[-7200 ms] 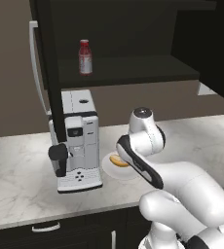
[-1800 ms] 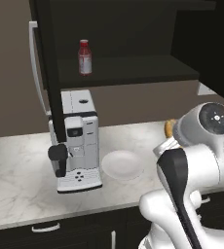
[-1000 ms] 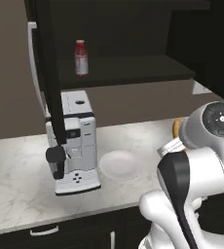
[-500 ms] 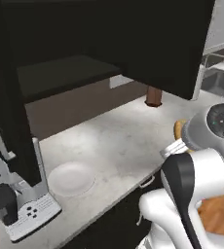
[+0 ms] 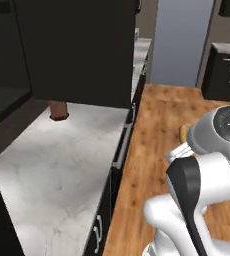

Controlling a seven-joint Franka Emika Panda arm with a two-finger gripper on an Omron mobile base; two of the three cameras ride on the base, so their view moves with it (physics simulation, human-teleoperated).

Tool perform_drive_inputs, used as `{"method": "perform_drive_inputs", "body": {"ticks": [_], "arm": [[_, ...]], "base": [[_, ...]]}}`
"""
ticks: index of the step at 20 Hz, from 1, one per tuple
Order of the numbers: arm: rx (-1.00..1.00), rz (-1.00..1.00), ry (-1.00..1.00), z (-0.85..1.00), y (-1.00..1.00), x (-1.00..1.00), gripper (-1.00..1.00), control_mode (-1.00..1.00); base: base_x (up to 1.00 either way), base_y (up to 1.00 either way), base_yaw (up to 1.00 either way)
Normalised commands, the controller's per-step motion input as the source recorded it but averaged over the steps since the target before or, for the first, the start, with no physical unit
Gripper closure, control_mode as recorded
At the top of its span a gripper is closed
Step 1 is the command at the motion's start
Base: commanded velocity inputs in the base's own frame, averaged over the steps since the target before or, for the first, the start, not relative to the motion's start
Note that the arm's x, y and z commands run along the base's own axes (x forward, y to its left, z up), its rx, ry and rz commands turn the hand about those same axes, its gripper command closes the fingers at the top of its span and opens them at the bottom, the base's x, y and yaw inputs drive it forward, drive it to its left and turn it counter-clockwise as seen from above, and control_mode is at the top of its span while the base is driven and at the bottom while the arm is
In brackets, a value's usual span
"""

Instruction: Move the hot dog bun to the plate on the dining table and place the condiment next to that plate. Then navigate to the fridge and take the sausage and place it on the plate as well.

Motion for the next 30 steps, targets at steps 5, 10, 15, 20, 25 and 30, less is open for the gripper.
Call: {"method": "perform_drive_inputs", "body": {"ticks": [5, 10, 15, 20, 25, 30], "arm": [[0.0, 0.0, 0.0, 0.0, 0.0, 0.0, 1.0, 1.0], [0.0, 0.0, 0.0, 0.0, 0.0, 0.0, 1.0, 1.0], [0.0, 0.0, 0.0, 0.0, 0.0, 0.0, 1.0, 1.0], [0.0, 0.0, 0.0, 0.0, 0.0, 0.0, 1.0, 1.0], [0.0, 0.0, 0.0, 0.0, 0.0, 0.0, 1.0, 1.0], [0.0, 0.0, 0.0, 0.0, 0.0, 0.0, 1.0, 1.0]], "base": [[-0.35, 0.0, -0.89], [-0.5, -0.08, -0.74], [-0.56, -0.41, -0.55], [-0.34, -0.68, -0.35], [-0.19, -0.74, -0.23], [-0.03, -0.59, -0.22]]}}
